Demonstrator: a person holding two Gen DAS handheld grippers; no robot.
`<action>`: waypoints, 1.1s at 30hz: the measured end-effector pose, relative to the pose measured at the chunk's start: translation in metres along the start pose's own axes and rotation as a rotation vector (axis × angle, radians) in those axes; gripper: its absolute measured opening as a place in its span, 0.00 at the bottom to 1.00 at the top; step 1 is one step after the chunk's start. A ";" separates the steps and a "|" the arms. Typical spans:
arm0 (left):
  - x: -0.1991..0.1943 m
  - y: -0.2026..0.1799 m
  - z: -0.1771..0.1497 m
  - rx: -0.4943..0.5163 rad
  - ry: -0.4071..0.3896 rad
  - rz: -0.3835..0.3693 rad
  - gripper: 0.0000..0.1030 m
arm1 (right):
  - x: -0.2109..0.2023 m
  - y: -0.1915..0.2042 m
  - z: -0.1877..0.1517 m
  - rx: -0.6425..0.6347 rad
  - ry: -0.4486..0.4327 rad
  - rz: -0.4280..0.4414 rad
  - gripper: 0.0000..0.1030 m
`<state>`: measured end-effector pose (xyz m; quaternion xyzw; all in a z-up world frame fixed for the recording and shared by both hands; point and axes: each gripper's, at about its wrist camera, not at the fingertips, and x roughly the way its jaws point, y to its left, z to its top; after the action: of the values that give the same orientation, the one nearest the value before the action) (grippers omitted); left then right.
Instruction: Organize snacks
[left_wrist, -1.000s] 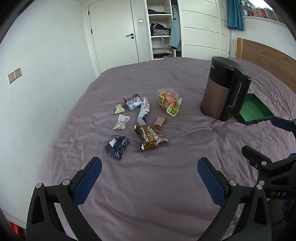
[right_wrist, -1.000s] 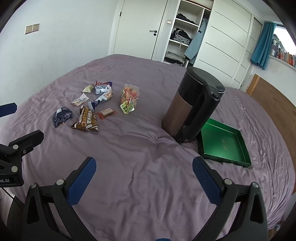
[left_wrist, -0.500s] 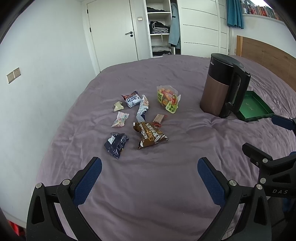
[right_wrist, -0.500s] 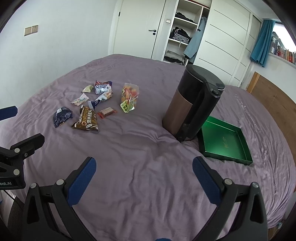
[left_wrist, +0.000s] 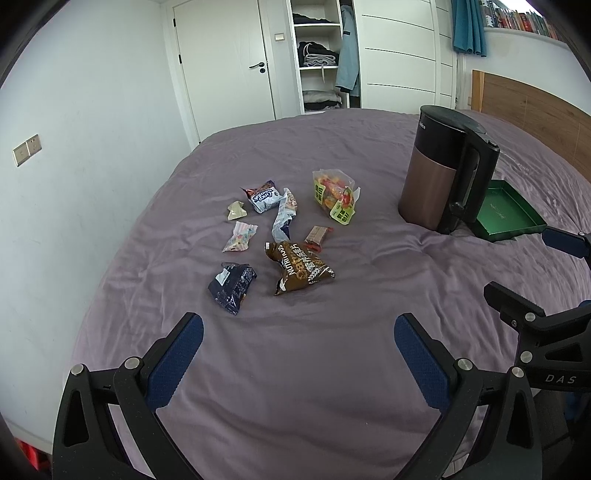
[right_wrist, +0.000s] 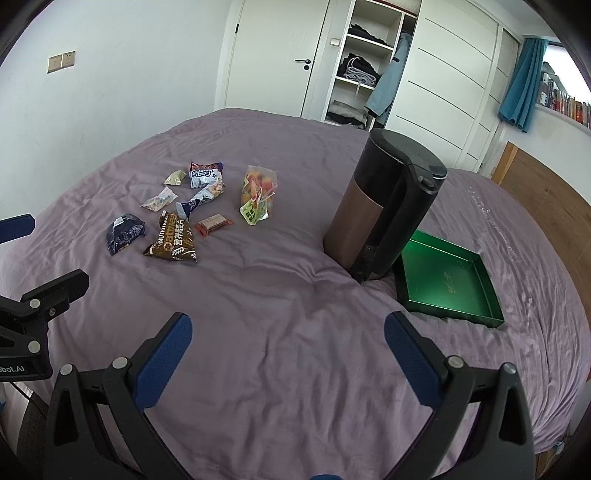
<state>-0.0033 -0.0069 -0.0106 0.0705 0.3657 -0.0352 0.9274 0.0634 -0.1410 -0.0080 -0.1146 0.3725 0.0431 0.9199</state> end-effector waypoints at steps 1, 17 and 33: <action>0.000 0.000 0.000 0.000 0.000 -0.001 0.99 | 0.000 0.000 0.000 0.000 0.000 0.000 1.00; -0.001 -0.001 -0.001 0.000 0.000 -0.003 0.99 | 0.000 -0.001 -0.001 -0.001 0.000 0.000 1.00; 0.001 -0.001 -0.002 0.000 0.009 -0.006 0.99 | 0.000 -0.002 -0.002 0.000 0.003 0.000 1.00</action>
<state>-0.0042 -0.0079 -0.0123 0.0696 0.3702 -0.0377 0.9256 0.0623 -0.1435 -0.0086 -0.1146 0.3740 0.0430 0.9193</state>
